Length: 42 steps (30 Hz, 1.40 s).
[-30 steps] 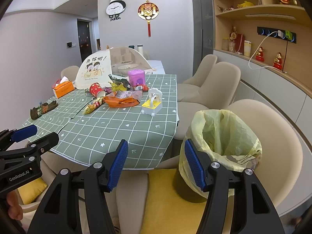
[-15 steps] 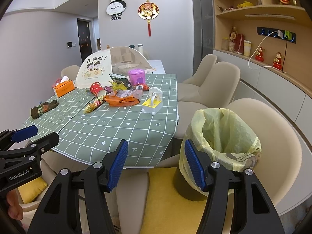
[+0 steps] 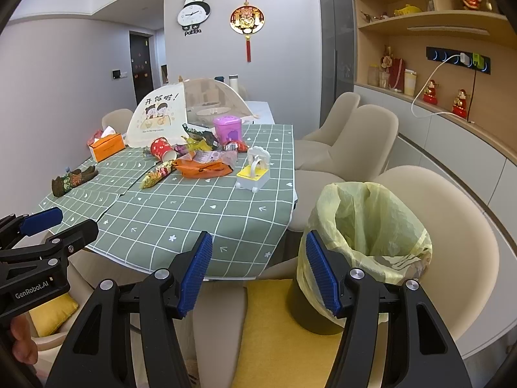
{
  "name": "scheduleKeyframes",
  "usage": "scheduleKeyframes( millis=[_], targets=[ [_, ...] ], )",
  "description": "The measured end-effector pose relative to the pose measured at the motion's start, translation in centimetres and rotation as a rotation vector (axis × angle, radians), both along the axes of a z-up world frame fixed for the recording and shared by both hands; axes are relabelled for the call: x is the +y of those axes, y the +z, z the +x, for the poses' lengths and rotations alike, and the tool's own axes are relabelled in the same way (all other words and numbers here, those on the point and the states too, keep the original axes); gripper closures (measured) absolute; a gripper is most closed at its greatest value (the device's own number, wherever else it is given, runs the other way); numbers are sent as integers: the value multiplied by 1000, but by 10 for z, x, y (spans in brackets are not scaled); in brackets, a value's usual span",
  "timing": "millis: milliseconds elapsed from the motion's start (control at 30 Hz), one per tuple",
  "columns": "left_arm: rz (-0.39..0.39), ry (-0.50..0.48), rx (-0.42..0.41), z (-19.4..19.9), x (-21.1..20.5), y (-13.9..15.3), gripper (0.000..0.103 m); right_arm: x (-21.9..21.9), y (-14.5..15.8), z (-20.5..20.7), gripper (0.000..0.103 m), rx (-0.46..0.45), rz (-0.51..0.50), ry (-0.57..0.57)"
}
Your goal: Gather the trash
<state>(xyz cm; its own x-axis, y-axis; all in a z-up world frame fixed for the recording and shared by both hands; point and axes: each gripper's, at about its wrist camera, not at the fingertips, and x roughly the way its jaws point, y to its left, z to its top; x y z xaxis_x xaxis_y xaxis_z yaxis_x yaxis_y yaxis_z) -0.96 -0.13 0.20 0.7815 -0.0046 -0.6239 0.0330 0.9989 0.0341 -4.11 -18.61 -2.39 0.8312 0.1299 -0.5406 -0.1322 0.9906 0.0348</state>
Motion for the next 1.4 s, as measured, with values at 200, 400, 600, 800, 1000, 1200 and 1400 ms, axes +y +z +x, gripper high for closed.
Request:
scheduleKeyframes(
  millis=[200,400,600,800,1000,1200,1400],
  targets=[
    [-1,1,1,0,0,0,33,0,1,0,46,1,-3,-1],
    [-1,0,0,-1,0,1,33,0,1,-1,46,3,0,-1],
    [-1,-1,0,-2,1,1,33,0,1,-1,46,4,-1,-1],
    [0,-2,-2,-2,1,2,33,1,1,-2,46,4,-2,-1],
    [0,-1,-4,-3,1,2,33,0,1,-2,46,2,-1,0],
    [-2,10,-8,-5,2,4,33,0,4,-3,46,-6,-6,0],
    [-7,27,3,-1,4,3,33,-3,5,1,46,-10,-4,3]
  ],
)
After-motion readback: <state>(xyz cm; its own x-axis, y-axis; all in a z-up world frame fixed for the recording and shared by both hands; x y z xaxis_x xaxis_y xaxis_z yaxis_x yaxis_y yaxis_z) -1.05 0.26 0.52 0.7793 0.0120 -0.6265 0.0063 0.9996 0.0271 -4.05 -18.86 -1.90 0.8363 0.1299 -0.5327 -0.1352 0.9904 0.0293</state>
